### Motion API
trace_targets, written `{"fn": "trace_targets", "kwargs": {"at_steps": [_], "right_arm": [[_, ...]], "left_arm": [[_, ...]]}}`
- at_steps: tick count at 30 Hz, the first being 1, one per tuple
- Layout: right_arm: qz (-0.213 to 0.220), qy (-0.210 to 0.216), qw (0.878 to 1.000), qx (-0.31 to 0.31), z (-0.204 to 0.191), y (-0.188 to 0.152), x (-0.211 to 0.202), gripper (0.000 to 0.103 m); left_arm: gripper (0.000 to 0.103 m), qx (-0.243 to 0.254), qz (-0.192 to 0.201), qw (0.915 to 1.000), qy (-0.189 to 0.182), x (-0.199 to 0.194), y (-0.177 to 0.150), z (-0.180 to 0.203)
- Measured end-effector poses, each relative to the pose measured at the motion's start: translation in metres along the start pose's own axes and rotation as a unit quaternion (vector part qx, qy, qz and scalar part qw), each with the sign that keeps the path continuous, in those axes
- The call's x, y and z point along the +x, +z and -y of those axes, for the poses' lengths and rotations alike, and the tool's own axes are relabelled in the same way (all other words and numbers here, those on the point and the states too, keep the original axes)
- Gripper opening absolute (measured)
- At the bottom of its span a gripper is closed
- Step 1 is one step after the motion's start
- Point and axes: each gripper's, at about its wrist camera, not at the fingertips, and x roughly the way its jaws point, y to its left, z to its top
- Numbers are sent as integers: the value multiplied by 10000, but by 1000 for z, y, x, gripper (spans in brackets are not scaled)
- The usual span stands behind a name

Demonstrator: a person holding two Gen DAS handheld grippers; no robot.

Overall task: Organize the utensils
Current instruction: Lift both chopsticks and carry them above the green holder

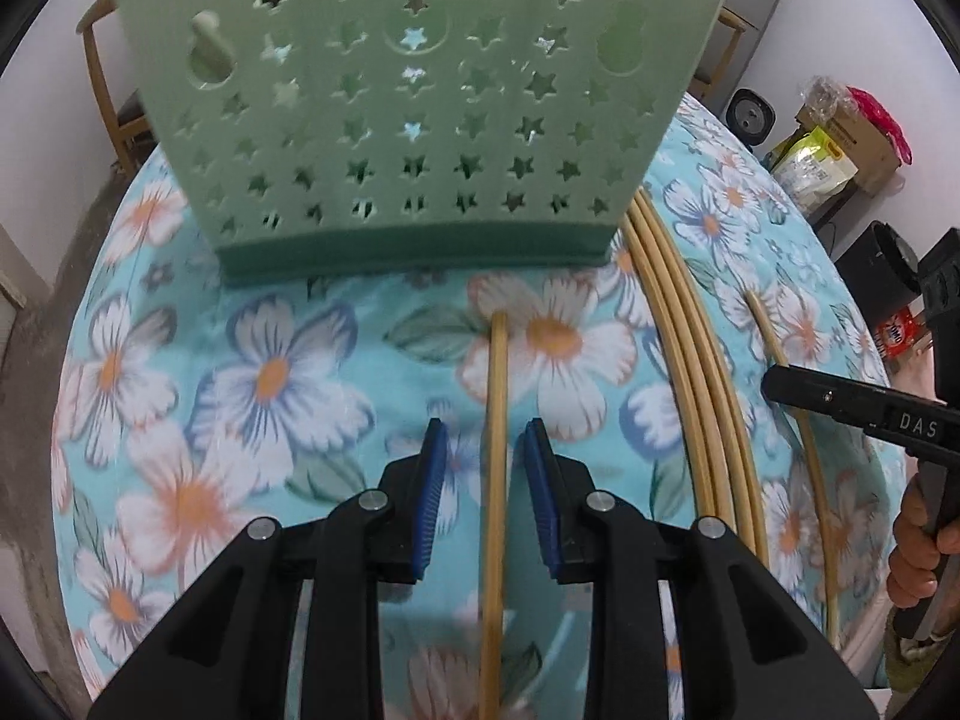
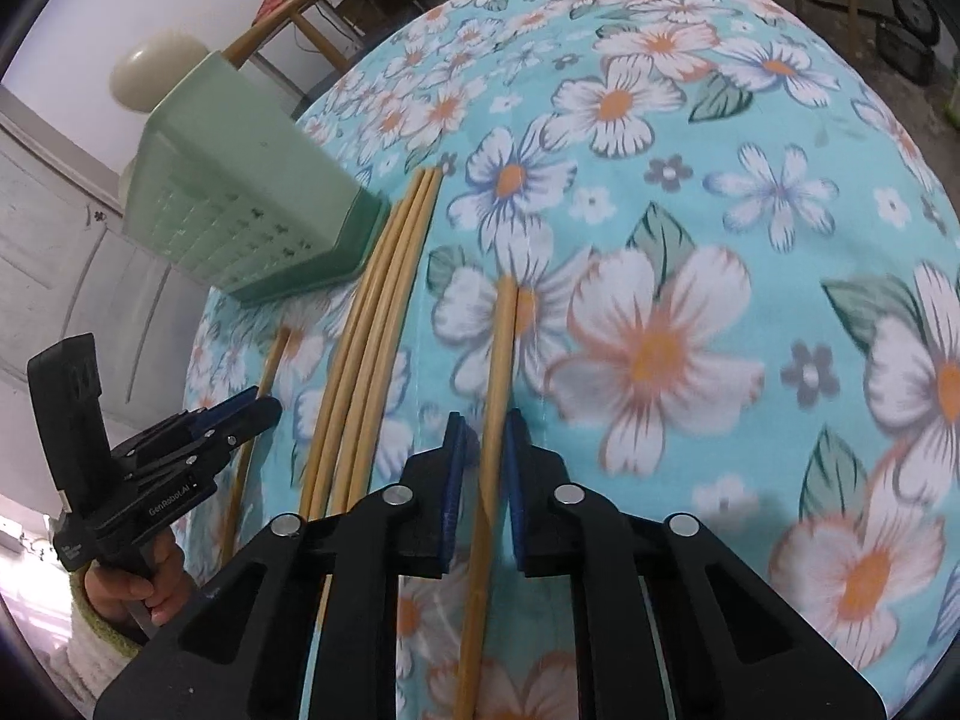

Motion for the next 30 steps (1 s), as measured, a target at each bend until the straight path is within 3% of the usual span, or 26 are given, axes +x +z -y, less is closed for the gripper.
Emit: {"fn": "trace_targets", "kwargs": {"at_steps": [5, 11, 30], "right_arm": [[89, -43, 9999, 23, 1, 7, 4, 5], [152, -55, 9998, 72, 1, 11, 4, 5], [795, 325, 9963, 7, -22, 9, -57, 4]], "left_arm": [[24, 0, 75, 9999, 104, 5, 6, 2], [5, 43, 215, 9989, 411, 10, 11, 13], [5, 480, 856, 9922, 772, -47, 4, 48]]}}
